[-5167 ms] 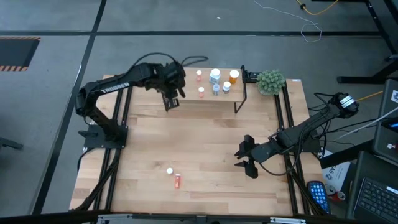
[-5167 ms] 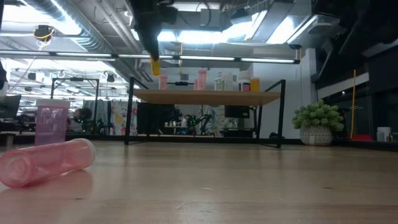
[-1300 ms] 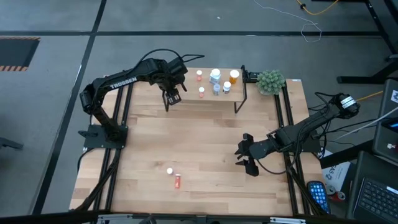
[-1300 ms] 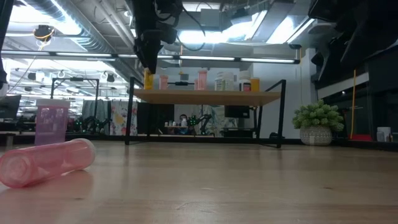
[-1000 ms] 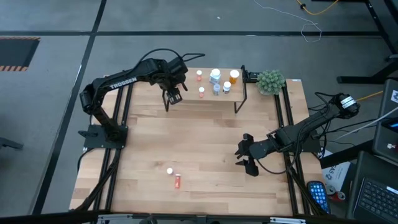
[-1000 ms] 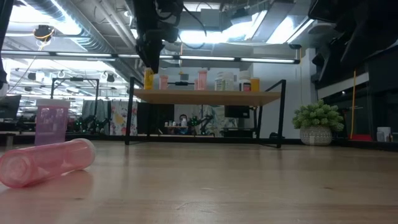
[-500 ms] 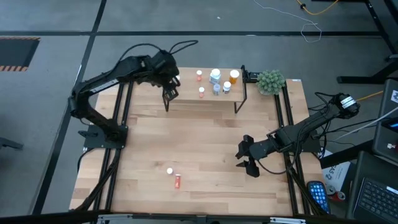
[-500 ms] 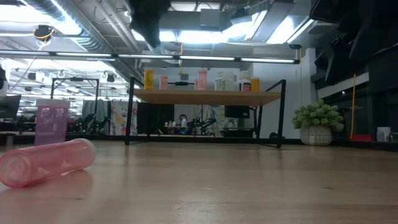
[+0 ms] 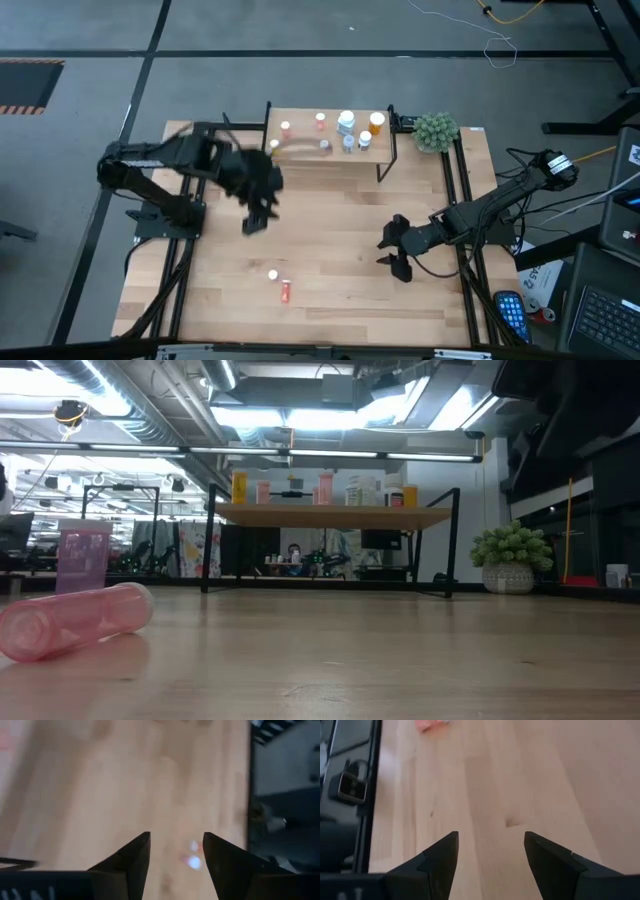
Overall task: Pick and place medicine bottles onto shelf by color
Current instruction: Put the small pink pill bottle on the shelf
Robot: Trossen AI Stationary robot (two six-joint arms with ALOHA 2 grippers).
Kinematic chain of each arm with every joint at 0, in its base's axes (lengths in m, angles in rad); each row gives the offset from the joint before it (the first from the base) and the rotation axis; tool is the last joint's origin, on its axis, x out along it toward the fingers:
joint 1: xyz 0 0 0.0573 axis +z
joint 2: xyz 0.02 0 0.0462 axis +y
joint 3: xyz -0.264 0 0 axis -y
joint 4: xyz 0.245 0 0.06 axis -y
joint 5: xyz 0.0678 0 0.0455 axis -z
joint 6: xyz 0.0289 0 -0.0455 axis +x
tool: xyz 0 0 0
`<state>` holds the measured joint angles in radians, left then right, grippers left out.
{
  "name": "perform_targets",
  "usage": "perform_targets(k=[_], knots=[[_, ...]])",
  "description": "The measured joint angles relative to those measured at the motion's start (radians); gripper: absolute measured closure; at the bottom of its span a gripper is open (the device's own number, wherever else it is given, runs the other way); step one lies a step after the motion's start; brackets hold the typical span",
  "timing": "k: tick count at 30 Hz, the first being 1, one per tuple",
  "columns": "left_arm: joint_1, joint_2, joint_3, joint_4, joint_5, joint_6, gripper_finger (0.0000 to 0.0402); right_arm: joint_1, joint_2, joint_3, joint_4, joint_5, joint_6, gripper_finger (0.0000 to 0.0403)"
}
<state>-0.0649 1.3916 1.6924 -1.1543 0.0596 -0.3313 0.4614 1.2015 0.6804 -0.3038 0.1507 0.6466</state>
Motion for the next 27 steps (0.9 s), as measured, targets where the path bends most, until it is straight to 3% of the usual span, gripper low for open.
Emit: perform_targets(k=[10,15,22,27], knots=[[-0.415,0.091,-0.001,-0.003,-0.177,-0.361,0.0225,0.041,0.0,0.0,0.0,0.116,0.19,0.0173],[-0.58,0.18,-0.005,-0.004,-0.313,-0.541,0.0225,0.069,0.0,0.0,0.0,0.129,0.264,0.0173],[-0.689,0.376,-0.032,-0.005,-0.528,-0.655,0.0225,0.097,0.0,0.0,0.0,0.147,0.294,0.0173],[-0.698,0.52,-0.033,-0.005,-0.551,-0.661,0.0225,0.1,0.0,0.0,0.0,0.154,0.296,0.0173]])
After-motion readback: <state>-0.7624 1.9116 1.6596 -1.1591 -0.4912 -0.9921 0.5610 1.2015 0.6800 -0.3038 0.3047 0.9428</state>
